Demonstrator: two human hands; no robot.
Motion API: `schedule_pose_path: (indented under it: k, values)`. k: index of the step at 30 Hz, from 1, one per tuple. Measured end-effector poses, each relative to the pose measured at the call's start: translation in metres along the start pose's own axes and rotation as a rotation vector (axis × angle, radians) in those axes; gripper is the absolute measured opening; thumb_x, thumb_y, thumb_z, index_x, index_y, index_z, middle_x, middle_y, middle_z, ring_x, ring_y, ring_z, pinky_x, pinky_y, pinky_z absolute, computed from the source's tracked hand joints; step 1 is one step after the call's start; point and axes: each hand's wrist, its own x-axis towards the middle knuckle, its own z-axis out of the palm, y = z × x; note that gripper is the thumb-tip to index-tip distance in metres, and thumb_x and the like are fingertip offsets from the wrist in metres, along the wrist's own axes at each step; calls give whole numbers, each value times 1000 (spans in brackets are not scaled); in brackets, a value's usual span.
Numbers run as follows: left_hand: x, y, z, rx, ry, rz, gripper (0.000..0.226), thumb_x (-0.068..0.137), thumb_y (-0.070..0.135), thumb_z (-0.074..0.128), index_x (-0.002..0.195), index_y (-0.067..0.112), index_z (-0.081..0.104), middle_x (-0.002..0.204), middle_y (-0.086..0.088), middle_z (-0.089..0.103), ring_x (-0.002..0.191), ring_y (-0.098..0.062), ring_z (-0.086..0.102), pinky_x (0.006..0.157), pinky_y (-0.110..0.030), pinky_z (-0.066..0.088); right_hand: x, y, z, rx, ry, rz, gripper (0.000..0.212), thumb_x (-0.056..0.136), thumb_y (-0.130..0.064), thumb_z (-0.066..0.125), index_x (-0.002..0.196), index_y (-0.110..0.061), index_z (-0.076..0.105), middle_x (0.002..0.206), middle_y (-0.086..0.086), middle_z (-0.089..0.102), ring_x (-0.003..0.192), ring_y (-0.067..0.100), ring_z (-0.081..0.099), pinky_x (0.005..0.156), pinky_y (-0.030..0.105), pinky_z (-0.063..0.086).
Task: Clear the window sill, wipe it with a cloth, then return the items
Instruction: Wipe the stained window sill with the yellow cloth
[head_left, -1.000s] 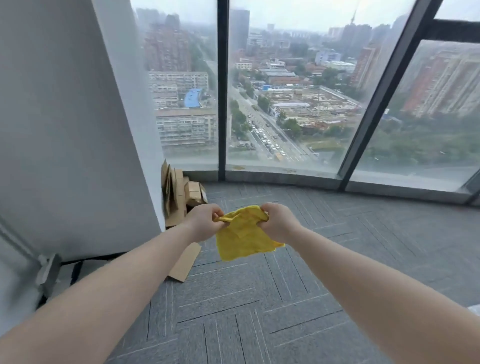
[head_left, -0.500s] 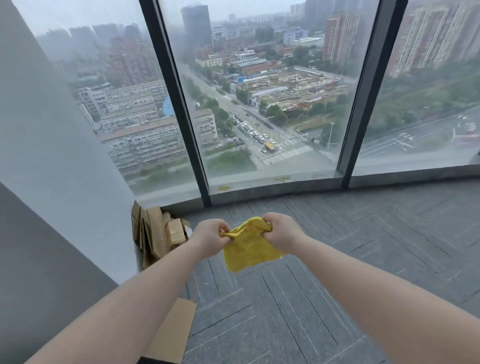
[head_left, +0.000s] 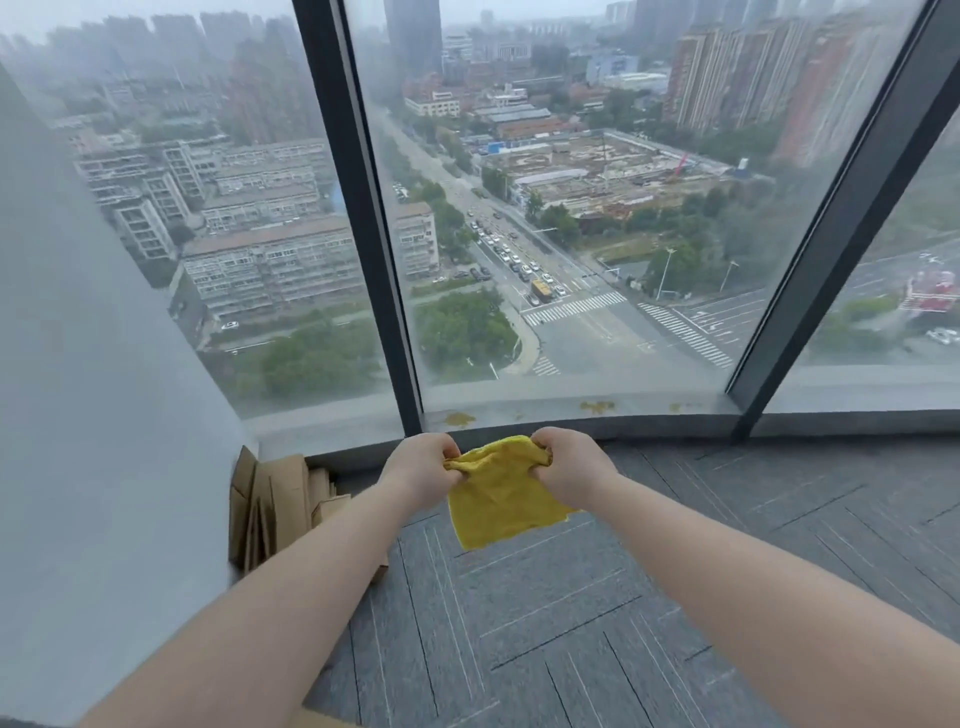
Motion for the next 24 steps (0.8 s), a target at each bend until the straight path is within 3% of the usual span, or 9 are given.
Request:
schedule_pose_path:
  k: [4,10,17,20,24]
  values:
    - [92,-7,-12,-6,-42,61,21,85,27,64,105,19,67,101,1,64,90,-15,53,75,-26,42,79,2,-11,-31,8,66,10,84,-16,53,89,-23,59,93,-1,63,91,24,60,76,38,52]
    - [208,-16,-14,26,-121,70,20,86,28,63,104,22,67,94,8,58,87,-13,52,72,-26,42,186,19,-18,-9,-19,152,13,84,-17,52,85,-30,54,91,-3,61,88,24,59,71,34,50]
    - [333,-37,-6,90,-160,-54,17,83,24,63,99,24,66,105,2,65,97,-20,59,81,-35,52,327,40,-7,2,-122,119,10,82,-15,52,83,-21,59,87,4,64,86,27,60,74,40,53]
    - [388,-46,-12,118,-190,-124,18,81,19,59,97,24,67,103,0,66,95,-21,59,81,-36,53,393,45,-7,18,-179,97,16,84,-15,50,94,-19,63,96,6,66,89,26,58,71,36,50]
    - [454,-56,-14,149,-198,-161,17,81,21,58,96,25,65,103,2,65,87,-19,54,72,-31,47,461,49,-6,15,-228,65,19,86,-15,52,98,-22,65,98,3,65,93,26,57,72,30,44]
